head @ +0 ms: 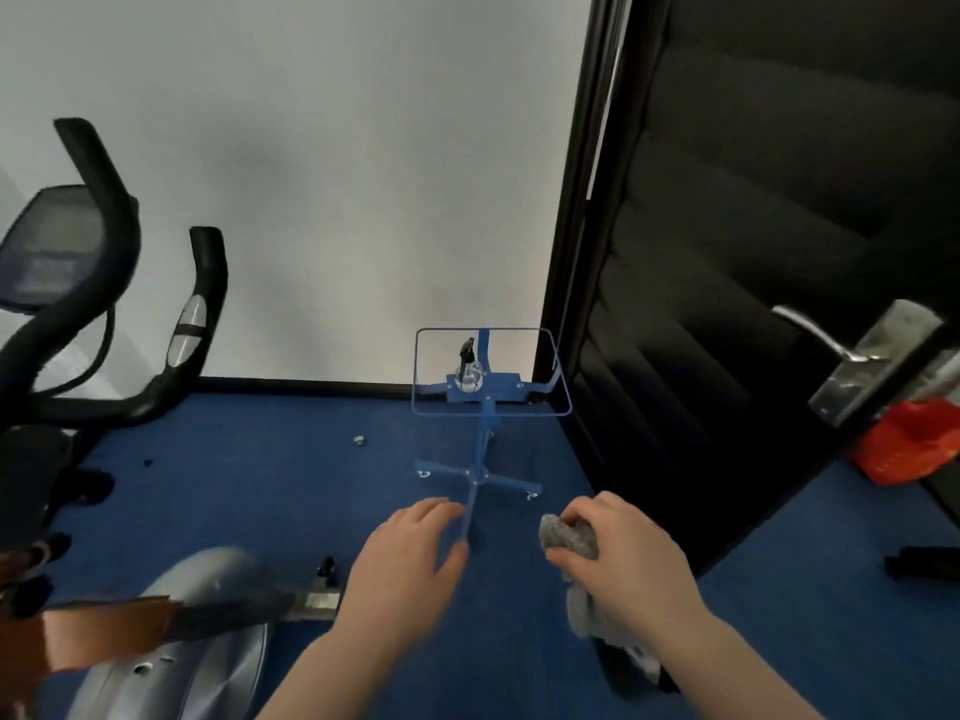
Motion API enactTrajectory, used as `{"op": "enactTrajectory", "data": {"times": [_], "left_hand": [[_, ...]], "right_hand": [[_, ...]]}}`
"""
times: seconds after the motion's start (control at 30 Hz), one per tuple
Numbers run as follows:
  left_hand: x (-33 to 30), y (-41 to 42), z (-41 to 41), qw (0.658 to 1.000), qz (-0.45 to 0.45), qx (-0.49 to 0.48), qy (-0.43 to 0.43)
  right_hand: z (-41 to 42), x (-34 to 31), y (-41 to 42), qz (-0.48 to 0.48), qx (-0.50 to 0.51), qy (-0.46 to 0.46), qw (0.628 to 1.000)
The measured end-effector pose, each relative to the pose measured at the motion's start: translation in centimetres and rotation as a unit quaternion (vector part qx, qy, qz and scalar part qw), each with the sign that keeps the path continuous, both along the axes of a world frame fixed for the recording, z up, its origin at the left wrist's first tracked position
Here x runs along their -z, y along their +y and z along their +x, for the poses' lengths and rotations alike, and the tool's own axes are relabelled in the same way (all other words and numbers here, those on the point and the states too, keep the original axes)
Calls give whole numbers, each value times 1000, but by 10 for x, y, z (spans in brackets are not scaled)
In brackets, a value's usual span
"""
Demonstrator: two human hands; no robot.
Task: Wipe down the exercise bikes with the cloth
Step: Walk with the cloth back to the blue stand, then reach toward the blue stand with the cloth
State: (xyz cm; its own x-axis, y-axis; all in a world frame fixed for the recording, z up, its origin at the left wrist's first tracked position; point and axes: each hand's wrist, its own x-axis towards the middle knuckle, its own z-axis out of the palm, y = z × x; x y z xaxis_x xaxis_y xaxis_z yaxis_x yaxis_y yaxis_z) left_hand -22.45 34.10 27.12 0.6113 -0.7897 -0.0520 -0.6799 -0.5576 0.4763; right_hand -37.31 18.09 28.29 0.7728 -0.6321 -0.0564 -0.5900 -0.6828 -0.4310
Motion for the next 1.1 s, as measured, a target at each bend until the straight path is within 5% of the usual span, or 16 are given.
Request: {"op": "enactTrajectory", "data": {"times": [0.63, 1.1], "left_hand": [[40, -245, 205, 996, 30, -63, 48], [133, -340, 322, 983, 48, -160, 80]], "right_hand": [[220, 61, -261, 58, -15, 13, 998], [373, 198, -369, 143, 54, 64, 986]]}}
